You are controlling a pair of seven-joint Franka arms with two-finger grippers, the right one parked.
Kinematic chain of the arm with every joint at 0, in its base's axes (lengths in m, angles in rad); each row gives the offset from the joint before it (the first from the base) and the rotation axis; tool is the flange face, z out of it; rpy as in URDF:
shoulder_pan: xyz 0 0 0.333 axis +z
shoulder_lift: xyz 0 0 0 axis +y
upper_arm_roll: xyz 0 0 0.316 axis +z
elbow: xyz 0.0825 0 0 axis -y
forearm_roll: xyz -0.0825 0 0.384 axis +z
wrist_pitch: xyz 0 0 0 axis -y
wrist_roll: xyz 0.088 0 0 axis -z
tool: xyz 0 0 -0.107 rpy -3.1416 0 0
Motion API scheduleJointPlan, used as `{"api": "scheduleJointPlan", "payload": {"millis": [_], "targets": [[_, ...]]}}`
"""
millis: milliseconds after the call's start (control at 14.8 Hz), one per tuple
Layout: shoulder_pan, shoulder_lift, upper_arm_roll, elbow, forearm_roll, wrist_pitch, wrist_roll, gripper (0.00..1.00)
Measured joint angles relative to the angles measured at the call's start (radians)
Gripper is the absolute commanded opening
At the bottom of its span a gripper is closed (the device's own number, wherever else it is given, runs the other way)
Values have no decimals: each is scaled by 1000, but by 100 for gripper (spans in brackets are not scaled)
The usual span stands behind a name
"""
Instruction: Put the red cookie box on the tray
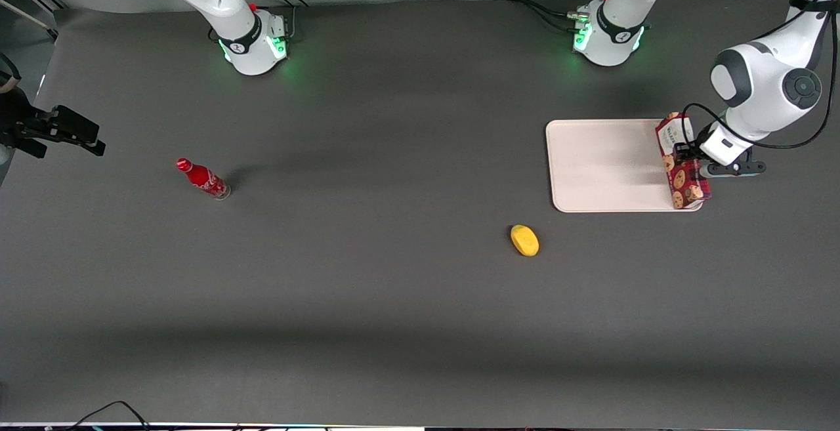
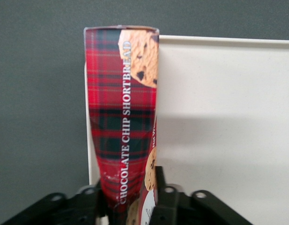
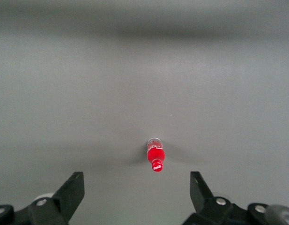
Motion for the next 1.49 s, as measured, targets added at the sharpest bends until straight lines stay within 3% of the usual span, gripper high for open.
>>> {"api": "scheduleJointPlan", "payload": {"millis": [473,878,1216,1486], "targets": [[-2,-5,-25,117,1,-196,1,100],[-18,-40,-74,506,1,-684,-60,100],[-174,-58,-60,827,0,-958,-189,100],[-335,-58,-38,931,12,-1015,-295,100]]}}
